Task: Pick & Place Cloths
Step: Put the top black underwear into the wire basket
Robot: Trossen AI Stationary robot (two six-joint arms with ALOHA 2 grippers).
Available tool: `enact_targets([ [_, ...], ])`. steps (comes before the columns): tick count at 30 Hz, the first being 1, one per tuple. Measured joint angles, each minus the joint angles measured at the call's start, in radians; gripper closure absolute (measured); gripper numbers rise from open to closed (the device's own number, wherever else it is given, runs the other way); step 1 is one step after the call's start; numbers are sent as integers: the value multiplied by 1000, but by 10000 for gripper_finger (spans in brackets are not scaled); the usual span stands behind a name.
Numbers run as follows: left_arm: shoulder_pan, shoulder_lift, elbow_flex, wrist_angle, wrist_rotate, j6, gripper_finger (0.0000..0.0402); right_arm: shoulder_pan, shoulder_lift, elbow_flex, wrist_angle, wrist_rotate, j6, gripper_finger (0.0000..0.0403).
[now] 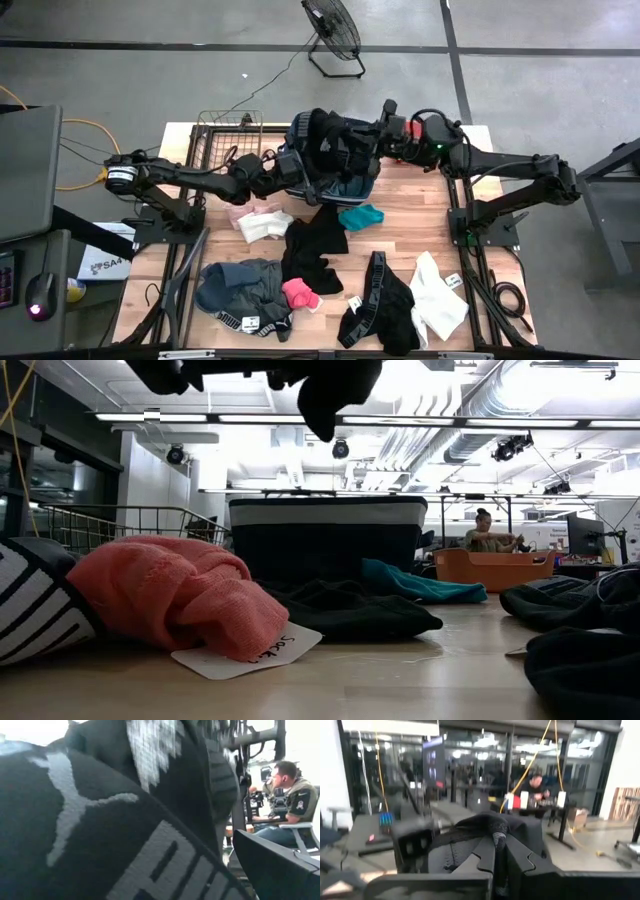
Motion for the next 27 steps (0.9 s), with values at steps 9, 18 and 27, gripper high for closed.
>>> enact_targets([
  [9, 0, -39, 0, -12, 5, 12, 10, 3, 7, 0, -147, -30, 28, 399],
  [18, 0, -39, 0, -20, 36, -12, 10, 10, 9, 0, -245, -103, 26, 399],
  [27, 0, -39, 0, -20, 35, -24, 113, 27, 9, 0, -274, -98, 22, 399],
])
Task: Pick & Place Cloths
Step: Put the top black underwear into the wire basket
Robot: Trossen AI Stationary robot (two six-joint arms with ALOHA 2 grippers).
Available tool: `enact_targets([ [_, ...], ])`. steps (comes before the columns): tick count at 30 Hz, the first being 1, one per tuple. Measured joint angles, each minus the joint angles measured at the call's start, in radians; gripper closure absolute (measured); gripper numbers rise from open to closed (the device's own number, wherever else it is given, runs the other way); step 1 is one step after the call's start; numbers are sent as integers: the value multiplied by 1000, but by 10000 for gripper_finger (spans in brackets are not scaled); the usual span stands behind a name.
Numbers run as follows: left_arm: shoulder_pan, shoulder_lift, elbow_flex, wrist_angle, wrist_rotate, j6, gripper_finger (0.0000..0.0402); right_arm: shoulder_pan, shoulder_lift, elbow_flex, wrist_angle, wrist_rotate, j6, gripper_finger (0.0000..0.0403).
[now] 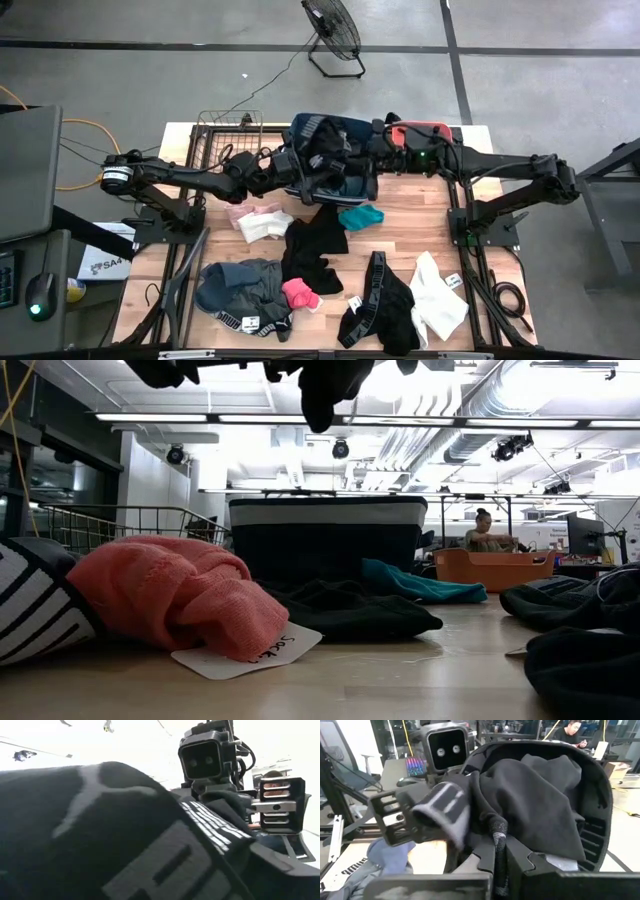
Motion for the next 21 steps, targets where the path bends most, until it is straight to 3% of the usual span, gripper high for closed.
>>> enact_targets([
  [11, 0, -5, 0, -51, -57, 14, 375, -1, 0, 0, -24, 6, -17, 375],
  [21, 0, -6, -1, -76, -71, 13, 381, -1, 0, 0, -39, 3, -91, 330],
])
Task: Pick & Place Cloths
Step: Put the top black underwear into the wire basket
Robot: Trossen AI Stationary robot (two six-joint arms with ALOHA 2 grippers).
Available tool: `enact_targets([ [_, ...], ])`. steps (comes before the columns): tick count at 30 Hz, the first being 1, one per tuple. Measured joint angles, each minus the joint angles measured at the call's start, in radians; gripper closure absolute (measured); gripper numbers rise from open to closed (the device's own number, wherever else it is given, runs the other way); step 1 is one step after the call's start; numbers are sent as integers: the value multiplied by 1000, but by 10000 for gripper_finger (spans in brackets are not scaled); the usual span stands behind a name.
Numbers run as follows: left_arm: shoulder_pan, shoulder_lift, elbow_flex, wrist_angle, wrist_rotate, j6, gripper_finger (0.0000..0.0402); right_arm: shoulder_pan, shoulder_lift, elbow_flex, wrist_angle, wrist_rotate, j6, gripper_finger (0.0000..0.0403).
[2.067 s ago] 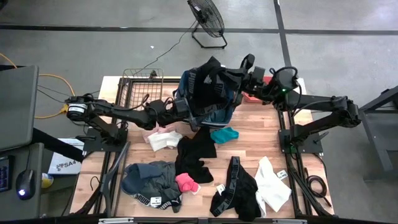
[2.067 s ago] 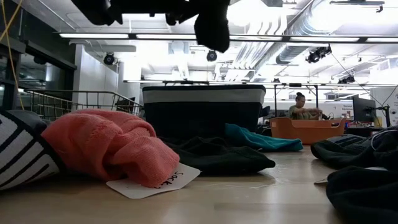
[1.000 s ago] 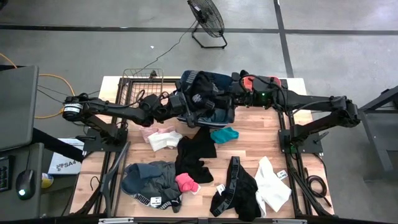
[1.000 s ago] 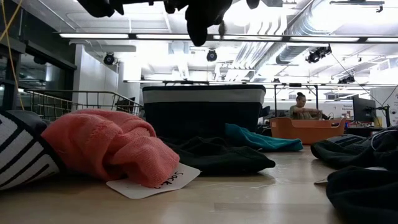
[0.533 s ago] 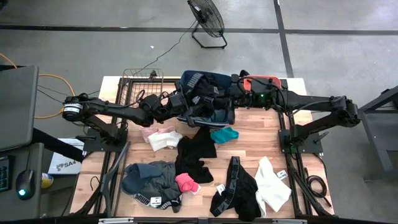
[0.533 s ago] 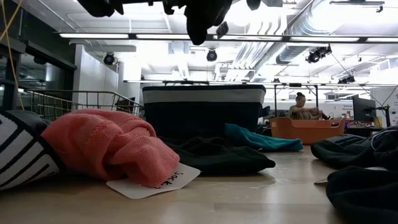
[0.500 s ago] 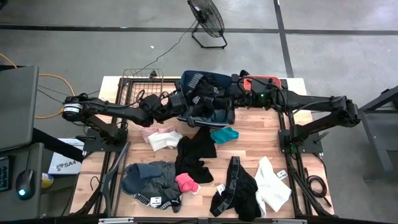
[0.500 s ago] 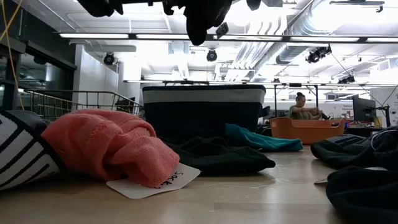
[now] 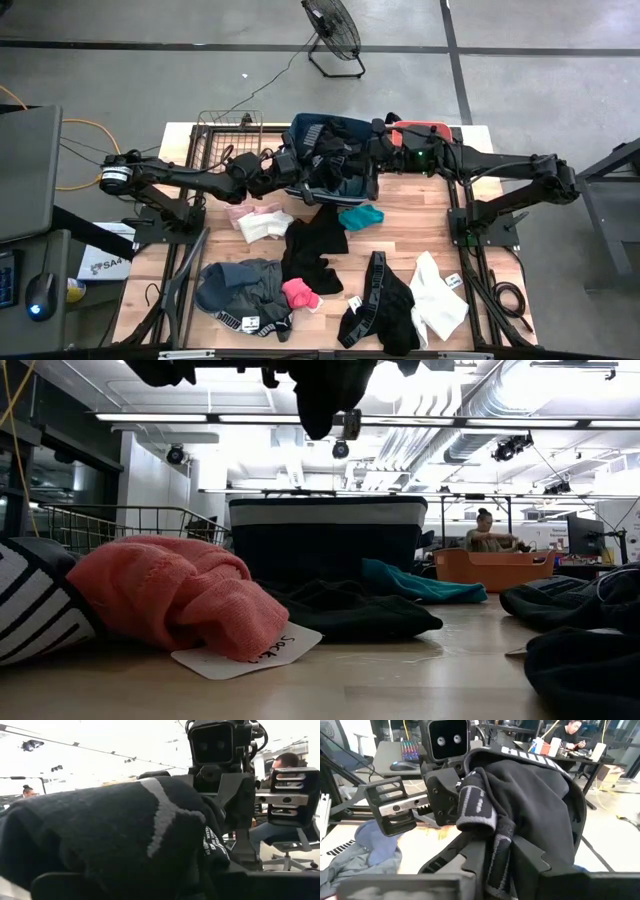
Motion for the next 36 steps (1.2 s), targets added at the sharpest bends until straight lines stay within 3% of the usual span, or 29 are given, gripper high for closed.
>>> enact_targets([
  [4, 0, 0, 0, -7, -4, 17, 381, 0, -7, -1, 3, -1, -28, 281],
  [8, 1, -43, 0, -76, -75, 55, 381, 0, -25, -1, 1, 1, -42, 208],
  [12, 1, -122, 0, -221, -166, 109, 381, 0, -42, 0, -31, 40, -58, 140],
  [16, 1, -217, 0, -400, -243, 144, 381, 0, -42, 0, -32, 96, -60, 99],
  [22, 1, -362, 0, -694, -372, 156, 381, 0, -42, 0, -54, 133, -26, 85],
  [27, 1, -463, 0, -927, -555, 102, 381, -1, -42, 0, -60, 151, -3, 87],
  [36, 8, -509, 0, -1303, -819, -63, 381, -1, -42, 0, -70, 157, 13, 88],
])
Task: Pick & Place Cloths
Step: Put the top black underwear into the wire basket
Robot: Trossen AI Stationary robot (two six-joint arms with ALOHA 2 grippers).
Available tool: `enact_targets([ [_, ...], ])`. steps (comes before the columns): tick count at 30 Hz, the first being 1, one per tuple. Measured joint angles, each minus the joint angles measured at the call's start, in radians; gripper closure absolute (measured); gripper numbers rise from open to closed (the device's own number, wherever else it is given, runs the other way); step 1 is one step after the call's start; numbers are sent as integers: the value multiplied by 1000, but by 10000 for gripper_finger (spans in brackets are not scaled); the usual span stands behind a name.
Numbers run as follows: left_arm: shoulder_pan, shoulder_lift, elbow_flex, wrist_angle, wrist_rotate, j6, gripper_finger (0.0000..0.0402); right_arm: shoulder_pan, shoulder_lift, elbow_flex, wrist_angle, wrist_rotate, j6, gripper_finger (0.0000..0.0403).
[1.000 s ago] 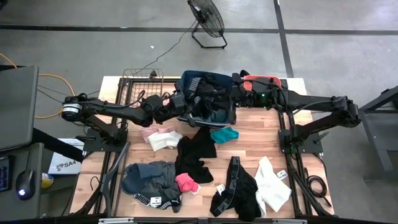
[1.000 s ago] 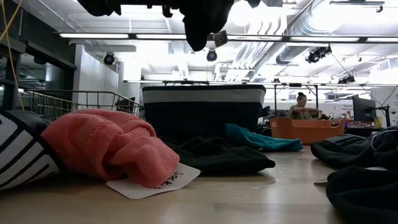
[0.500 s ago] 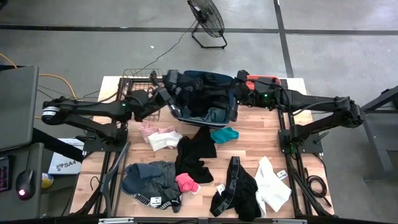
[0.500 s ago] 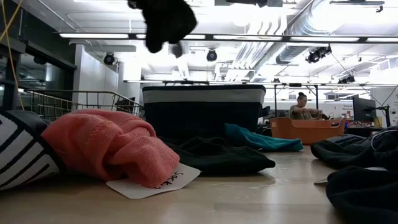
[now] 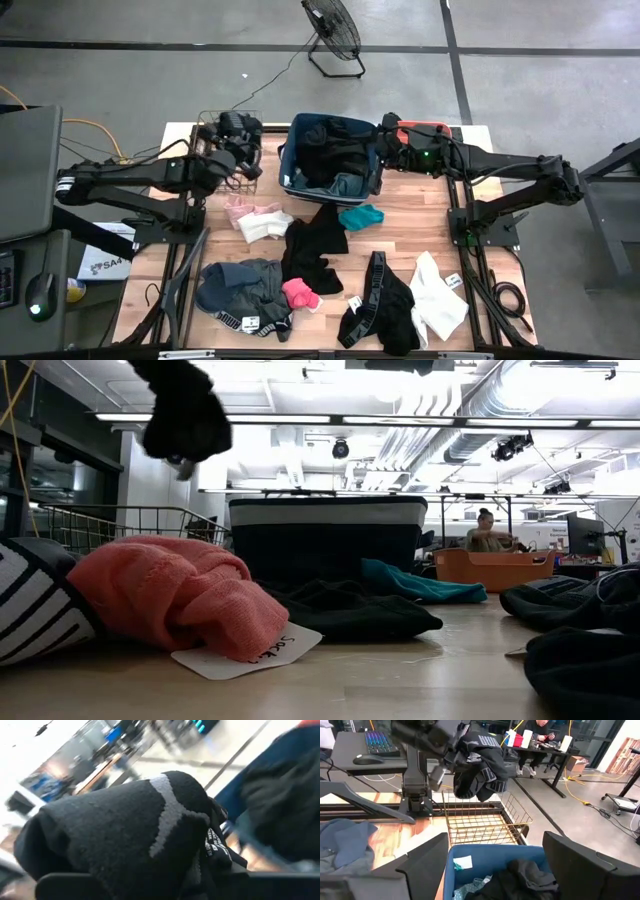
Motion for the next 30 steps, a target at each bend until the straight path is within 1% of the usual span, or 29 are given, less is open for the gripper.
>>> enact_targets([
  [3, 46, 10, 0, -102, -9, -57, 381, 0, 0, 0, -11, 0, 1, 88],
  [8, 186, 45, 0, -212, 75, -131, 381, 0, 0, 0, -22, 0, 2, 88],
  [11, 282, 78, 0, -215, 165, -139, 381, 0, 0, 0, -22, 0, 2, 88],
  [15, 412, 137, 0, -215, 352, -168, 381, 0, 0, 0, -25, 0, 2, 88],
  [18, 495, 193, 0, -218, 461, -177, 381, 0, 0, 0, -30, 0, 2, 88],
  [25, 628, 322, 0, -224, 590, -134, 381, 0, 0, 0, -65, 0, 2, 88],
  [30, 680, 397, 0, -225, 644, -128, 371, 0, 0, 0, -76, 0, 8, 88],
])
